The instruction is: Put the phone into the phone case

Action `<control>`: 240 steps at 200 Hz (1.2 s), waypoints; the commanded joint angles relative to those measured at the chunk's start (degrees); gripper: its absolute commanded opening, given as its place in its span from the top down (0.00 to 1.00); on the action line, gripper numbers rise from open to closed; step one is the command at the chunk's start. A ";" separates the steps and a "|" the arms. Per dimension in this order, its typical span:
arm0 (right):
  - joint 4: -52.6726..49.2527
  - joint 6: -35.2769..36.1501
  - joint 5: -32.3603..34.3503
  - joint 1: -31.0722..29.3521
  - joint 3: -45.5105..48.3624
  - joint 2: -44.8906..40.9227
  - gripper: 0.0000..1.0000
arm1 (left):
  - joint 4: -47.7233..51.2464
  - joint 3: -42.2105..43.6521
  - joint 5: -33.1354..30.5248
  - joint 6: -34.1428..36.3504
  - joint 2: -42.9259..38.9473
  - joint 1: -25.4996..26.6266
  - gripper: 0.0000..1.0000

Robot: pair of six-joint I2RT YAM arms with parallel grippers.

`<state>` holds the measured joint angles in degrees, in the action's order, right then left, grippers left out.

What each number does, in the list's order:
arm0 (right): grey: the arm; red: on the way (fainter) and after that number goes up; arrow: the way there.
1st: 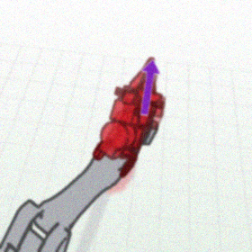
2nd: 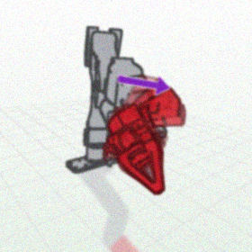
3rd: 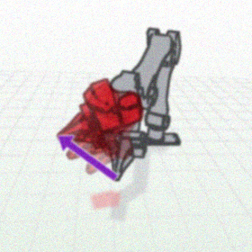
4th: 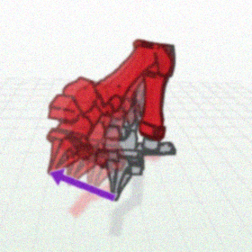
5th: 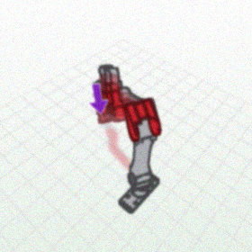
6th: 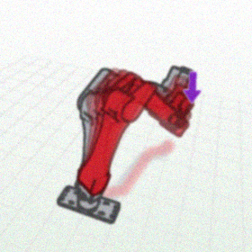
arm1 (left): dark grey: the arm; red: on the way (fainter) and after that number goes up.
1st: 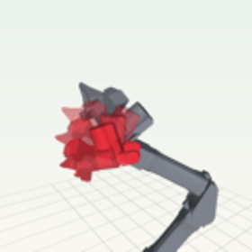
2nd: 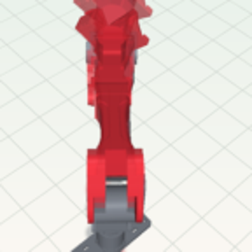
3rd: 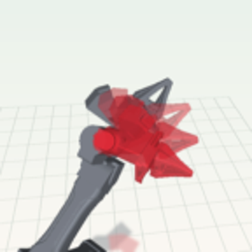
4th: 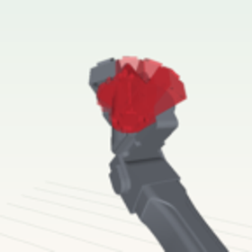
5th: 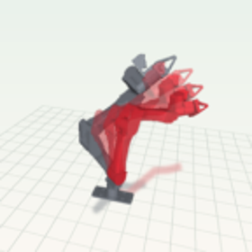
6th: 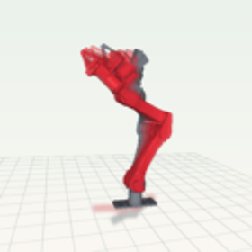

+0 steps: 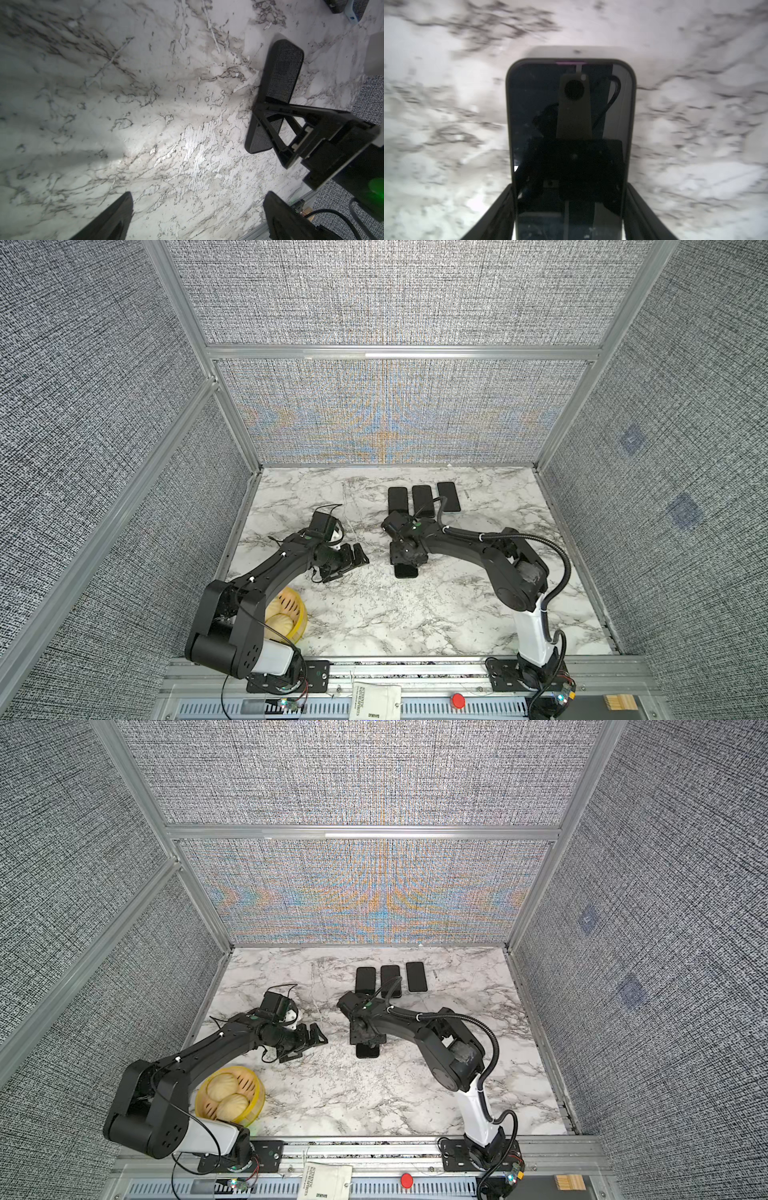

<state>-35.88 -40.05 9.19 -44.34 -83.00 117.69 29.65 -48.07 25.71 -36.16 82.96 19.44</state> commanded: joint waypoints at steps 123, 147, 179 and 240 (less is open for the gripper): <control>-6.91 30.95 -8.53 26.36 0.04 -2.68 0.40 | -0.63 -5.08 3.99 1.49 3.43 -0.02 0.01; -6.18 30.27 -8.60 26.79 0.72 -2.80 0.40 | -0.61 -5.23 3.99 1.53 3.69 -0.03 0.01; -5.12 27.67 -7.95 27.18 1.59 -3.09 0.39 | -0.39 -5.63 3.78 1.62 4.12 -0.02 0.01; -4.75 27.17 -6.47 26.72 1.62 -3.85 0.17 | -0.48 -5.52 2.50 2.11 3.65 -0.07 0.01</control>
<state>-40.05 -12.78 1.41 -17.32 -81.01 114.98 29.63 -53.34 28.86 -34.92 86.96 19.42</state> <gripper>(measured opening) 0.794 0.989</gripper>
